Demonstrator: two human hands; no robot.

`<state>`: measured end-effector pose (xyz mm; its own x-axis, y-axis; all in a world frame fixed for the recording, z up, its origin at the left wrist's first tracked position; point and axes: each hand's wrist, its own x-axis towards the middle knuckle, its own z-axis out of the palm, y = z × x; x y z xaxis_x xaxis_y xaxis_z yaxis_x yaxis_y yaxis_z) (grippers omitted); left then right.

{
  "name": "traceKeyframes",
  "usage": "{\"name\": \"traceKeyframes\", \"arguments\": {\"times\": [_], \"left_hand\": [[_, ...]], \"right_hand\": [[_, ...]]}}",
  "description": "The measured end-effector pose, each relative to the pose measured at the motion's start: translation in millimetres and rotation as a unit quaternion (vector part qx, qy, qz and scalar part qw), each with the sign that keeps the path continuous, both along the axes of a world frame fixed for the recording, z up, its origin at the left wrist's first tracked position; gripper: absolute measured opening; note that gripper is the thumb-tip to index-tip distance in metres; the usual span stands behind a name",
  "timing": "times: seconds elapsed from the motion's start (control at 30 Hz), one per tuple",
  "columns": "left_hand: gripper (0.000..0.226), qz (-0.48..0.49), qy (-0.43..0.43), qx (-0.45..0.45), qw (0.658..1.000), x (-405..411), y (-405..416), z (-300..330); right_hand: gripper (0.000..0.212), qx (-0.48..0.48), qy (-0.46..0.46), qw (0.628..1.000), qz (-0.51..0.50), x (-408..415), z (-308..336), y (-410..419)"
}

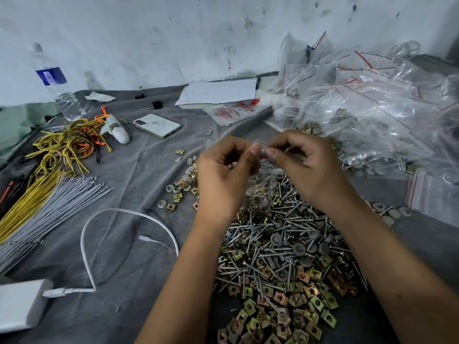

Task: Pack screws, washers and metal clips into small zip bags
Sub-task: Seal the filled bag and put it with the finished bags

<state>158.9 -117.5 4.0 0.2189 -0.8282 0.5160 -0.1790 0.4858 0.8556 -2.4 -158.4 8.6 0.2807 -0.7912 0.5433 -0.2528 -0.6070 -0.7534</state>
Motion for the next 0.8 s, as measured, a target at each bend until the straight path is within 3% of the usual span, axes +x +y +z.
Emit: {"name": "traceKeyframes", "arguments": {"times": [0.6,0.8], "left_hand": [[0.015,-0.026,-0.01,0.081,0.996,-5.3,4.5,-2.6],[0.014,-0.022,-0.032,0.065,0.997,-5.7,5.1,-0.3]], "right_hand": [[0.003,-0.05,0.043,0.998,-0.007,-5.7,2.3,0.4],[0.009,-0.061,0.06,0.996,-0.024,-1.6,0.9,3.8]]}}
